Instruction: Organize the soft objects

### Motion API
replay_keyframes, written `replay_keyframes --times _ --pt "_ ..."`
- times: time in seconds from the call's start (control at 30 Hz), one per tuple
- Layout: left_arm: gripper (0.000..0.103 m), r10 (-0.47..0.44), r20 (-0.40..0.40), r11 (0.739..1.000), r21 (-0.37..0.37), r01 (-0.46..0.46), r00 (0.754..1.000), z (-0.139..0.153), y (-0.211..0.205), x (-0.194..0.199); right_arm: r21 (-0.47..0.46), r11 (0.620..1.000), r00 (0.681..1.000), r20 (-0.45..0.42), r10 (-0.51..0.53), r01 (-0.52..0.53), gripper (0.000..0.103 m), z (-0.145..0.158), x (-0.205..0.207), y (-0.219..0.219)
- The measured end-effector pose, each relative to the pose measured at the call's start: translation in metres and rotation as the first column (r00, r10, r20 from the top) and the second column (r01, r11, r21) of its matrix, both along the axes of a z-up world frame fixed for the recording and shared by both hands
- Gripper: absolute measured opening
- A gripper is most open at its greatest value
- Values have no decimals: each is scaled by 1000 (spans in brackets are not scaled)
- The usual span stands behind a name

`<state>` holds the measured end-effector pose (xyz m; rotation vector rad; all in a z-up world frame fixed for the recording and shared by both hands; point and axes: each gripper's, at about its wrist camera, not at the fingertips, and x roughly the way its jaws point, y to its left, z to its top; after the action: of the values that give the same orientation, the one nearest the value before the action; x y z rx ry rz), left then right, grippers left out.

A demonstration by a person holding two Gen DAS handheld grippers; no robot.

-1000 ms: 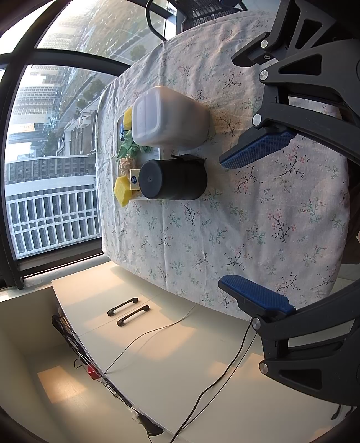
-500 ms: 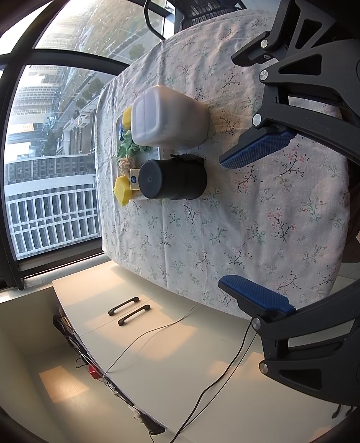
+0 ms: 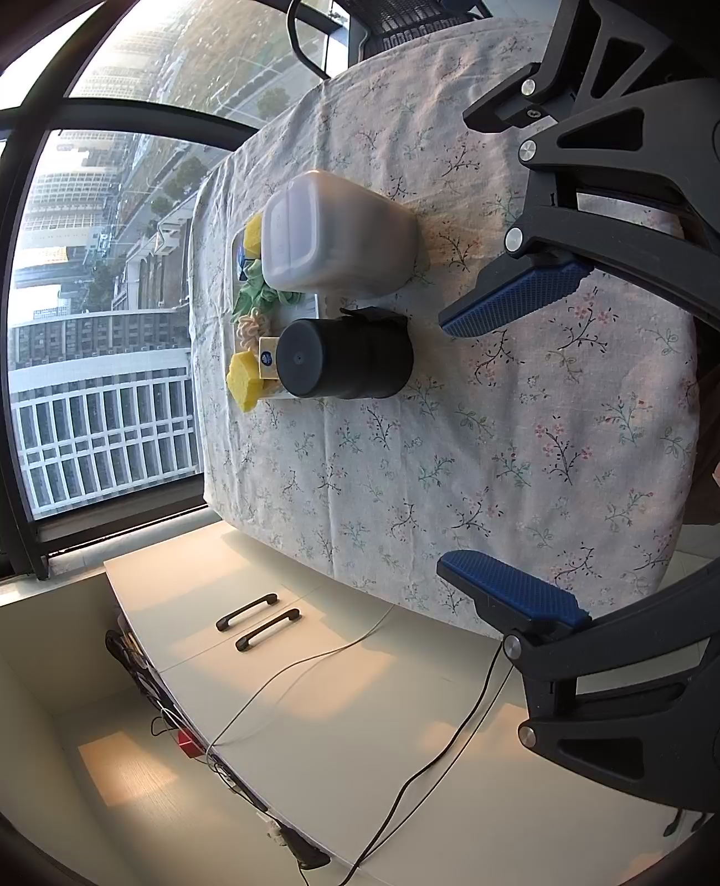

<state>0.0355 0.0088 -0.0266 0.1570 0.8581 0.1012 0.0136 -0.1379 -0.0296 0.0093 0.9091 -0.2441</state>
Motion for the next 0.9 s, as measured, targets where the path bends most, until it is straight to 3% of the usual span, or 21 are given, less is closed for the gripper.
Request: replay_keyframes --times 0.9 --pt "79 -4 1 1000 -3 4 1000 1 2 0 -2 1000 1000 4 -3 3 101 1 -2 2"
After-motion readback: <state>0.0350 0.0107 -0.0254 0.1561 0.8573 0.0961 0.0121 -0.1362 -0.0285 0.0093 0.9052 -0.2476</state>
